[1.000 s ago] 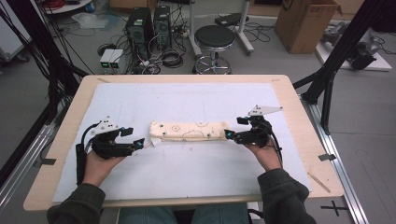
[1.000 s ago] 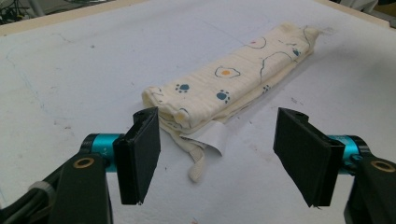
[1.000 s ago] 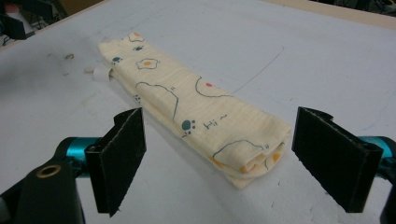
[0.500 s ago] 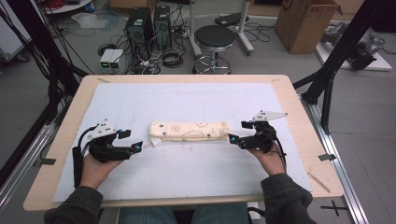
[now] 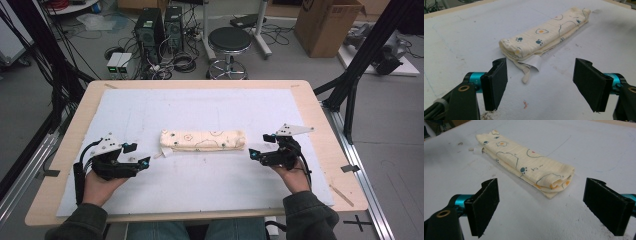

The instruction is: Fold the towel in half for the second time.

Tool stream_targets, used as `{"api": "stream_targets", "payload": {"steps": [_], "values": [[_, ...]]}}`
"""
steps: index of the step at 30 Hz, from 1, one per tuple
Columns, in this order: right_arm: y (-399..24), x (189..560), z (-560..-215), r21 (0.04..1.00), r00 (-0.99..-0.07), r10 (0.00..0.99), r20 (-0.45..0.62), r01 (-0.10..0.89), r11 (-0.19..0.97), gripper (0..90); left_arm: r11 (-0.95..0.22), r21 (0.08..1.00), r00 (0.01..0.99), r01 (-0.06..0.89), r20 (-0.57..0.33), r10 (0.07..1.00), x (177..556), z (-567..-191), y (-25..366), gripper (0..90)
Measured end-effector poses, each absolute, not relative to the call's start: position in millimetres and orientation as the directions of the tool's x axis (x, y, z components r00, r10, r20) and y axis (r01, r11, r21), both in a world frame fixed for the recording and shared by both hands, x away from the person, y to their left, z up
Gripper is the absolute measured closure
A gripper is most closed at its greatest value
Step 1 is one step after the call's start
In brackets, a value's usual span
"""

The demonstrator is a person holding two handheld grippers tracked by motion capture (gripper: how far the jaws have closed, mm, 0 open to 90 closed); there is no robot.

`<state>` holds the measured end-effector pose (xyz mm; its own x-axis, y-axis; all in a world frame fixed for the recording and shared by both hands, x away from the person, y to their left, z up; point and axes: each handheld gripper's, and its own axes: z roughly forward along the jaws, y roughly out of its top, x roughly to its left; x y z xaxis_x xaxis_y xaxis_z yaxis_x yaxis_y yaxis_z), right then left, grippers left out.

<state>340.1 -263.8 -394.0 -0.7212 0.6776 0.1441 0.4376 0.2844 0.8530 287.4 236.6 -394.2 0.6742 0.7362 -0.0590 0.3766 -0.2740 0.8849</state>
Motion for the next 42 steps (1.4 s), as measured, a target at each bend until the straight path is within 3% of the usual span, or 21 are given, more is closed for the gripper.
{"api": "stream_targets", "payload": {"steps": [42], "values": [[-294,294,-417,0.85,-0.701,0.702,0.126,0.441,0.288,12.6,-0.307,0.868,0.651,0.39,-0.024,0.759,246,-412,248,25.5]]}}
